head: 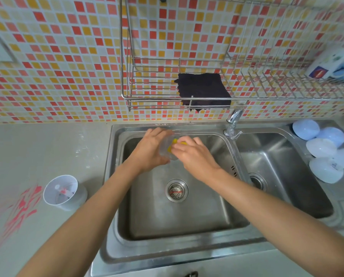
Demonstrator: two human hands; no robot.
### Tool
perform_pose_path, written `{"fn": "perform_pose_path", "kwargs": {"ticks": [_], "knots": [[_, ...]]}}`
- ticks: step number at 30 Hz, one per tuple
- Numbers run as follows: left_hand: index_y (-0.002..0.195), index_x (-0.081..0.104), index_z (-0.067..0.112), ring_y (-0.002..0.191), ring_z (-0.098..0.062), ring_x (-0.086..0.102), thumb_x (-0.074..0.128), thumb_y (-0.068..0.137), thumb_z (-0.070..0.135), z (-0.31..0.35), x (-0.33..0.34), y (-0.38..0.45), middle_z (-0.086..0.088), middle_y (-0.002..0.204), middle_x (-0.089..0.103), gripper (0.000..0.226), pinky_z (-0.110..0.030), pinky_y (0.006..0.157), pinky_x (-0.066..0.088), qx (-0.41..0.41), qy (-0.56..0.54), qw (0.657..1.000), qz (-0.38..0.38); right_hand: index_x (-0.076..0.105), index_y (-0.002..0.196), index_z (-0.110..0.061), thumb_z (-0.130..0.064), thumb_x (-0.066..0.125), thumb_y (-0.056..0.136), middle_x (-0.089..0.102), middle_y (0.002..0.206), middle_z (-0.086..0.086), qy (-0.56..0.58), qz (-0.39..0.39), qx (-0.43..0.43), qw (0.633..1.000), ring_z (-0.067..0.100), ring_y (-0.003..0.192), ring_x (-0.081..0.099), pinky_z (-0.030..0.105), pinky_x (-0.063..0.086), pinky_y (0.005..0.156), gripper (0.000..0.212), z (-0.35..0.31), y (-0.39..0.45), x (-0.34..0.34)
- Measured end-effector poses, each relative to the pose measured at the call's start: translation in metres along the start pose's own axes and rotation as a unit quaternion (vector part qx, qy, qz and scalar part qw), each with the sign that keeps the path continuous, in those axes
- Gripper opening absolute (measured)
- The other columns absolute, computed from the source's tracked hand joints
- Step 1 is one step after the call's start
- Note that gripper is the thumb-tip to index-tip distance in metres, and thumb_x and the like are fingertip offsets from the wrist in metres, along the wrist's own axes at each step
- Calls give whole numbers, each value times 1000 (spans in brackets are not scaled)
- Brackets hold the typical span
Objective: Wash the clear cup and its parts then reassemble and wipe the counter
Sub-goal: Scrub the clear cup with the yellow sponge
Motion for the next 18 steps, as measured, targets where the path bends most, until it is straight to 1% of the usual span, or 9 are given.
{"fn": "perform_pose_path", "kwargs": {"ticks": [2, 4, 6, 7, 9, 12, 15, 17, 18], "knots": [[136, 50, 16, 110, -23, 45, 88, 56, 21, -1, -1, 2, -1, 125, 54, 89, -25, 91, 37, 1, 9, 1000, -7, 73, 90, -15, -9, 51, 79, 71, 93, -6, 5, 16, 7, 1000, 24, 103, 58, 34, 46, 72, 25, -5, -3, 1], [136, 48, 18, 112, -22, 46, 87, 58, 24, -4, 1, -2, 0, 126, 53, 87, -29, 93, 41, -5, 8, 1000, -27, 74, 102, -17, 0, 60, 83, 71, 102, -4, 117, -30, 27, 992, 21, 105, 55, 32, 44, 84, 29, -7, -5, 7], [136, 49, 18, 115, -22, 48, 87, 59, 27, -7, 4, -8, 1, 127, 54, 86, -28, 98, 39, -11, -5, 999, -34, 72, 112, -19, -2, 58, 90, 70, 111, -4, 174, -69, 30, 982, 17, 108, 50, 28, 40, 95, 31, -1, -7, 11], [136, 50, 18, 116, -22, 48, 87, 58, 27, -7, 5, -10, 1, 127, 54, 87, -27, 99, 37, -12, -14, 999, -30, 71, 112, -21, -1, 60, 87, 70, 111, -6, 158, -63, 23, 985, 16, 109, 50, 32, 42, 94, 34, 3, -8, 9], [135, 50, 18, 116, -22, 48, 88, 58, 27, -5, 4, -9, 1, 126, 54, 86, -24, 97, 34, -24, -35, 999, -15, 71, 107, -20, 3, 66, 75, 69, 105, -9, 65, -2, -7, 998, 19, 109, 50, 37, 46, 83, 40, 7, -7, 1], [135, 51, 17, 113, -22, 48, 88, 58, 25, -2, -3, -4, 0, 123, 55, 86, -21, 93, 32, -29, -38, 999, -4, 70, 103, -15, -3, 54, 77, 69, 105, -7, 39, 71, 4, 997, 22, 107, 51, 35, 50, 77, 33, 5, -11, -3], [134, 52, 16, 113, -23, 49, 89, 57, 24, -5, -5, -6, -2, 123, 56, 86, -19, 93, 30, -29, -18, 999, -10, 73, 106, -13, 3, 60, 82, 72, 106, -4, 184, 81, 55, 978, 25, 99, 57, 31, 50, 87, 32, -7, -18, 5], [135, 52, 15, 116, -23, 49, 90, 57, 24, -8, -2, -11, -3, 127, 56, 87, -16, 94, 27, -35, -11, 999, -23, 73, 110, -15, -1, 61, 87, 72, 110, -5, 274, 32, 106, 955, 23, 100, 57, 18, 39, 94, 30, -10, -22, 11], [135, 52, 14, 117, -23, 49, 90, 56, 24, -8, -1, -14, -3, 128, 56, 88, -14, 94, 25, -36, -12, 999, -27, 72, 111, -16, -3, 61, 88, 71, 111, -5, 280, 13, 104, 954, 22, 101, 57, 14, 36, 93, 29, -10, -23, 10]]}}
Point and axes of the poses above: each hand's wrist, its own y-axis towards the middle knuckle, its own x-axis out of the palm, z = x × y, the point moved 4 cm from there along y, towards the middle knuckle
